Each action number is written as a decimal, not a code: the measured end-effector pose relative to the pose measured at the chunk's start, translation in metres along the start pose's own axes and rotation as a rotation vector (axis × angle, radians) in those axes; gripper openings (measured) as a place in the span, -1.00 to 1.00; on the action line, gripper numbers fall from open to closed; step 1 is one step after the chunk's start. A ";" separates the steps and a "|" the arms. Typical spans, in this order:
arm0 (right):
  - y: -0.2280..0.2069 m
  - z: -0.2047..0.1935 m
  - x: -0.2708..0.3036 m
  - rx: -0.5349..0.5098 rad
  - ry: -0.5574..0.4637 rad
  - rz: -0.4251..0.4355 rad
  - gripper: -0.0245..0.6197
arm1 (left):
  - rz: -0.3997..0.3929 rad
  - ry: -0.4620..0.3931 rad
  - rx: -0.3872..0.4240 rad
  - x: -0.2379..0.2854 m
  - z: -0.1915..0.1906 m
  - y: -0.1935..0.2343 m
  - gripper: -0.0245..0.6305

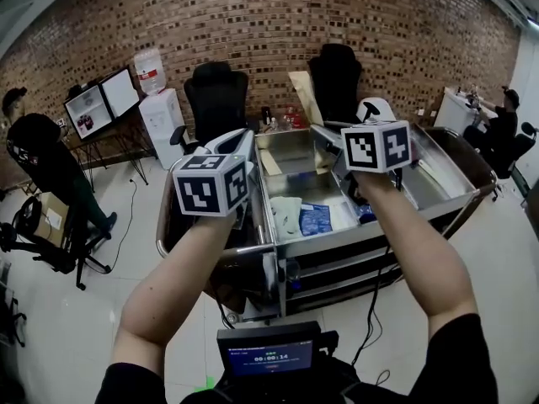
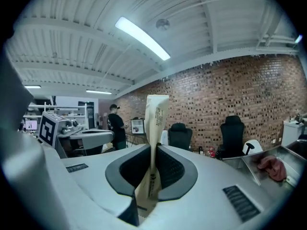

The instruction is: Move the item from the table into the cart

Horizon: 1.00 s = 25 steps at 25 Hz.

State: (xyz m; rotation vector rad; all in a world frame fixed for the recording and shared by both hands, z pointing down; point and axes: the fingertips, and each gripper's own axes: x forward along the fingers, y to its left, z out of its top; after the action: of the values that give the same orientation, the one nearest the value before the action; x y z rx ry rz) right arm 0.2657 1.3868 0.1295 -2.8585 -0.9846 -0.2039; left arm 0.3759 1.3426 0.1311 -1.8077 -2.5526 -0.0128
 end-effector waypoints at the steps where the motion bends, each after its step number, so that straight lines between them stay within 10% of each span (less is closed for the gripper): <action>1: -0.007 0.003 0.020 0.000 0.015 -0.009 -0.87 | -0.001 0.007 -0.001 0.009 0.000 0.017 -0.91; 14: -0.089 -0.045 0.182 0.053 0.223 -0.039 -0.87 | 0.041 0.063 -0.014 0.105 -0.041 0.116 -0.91; 25: -0.165 -0.152 0.283 0.111 0.579 0.012 -0.87 | 0.123 0.293 -0.136 0.201 -0.141 0.190 -0.91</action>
State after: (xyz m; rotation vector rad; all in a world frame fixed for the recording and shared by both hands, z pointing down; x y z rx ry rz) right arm 0.3710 1.6641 0.3354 -2.4656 -0.8187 -0.8818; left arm 0.4896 1.5936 0.2749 -1.8448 -2.2853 -0.4256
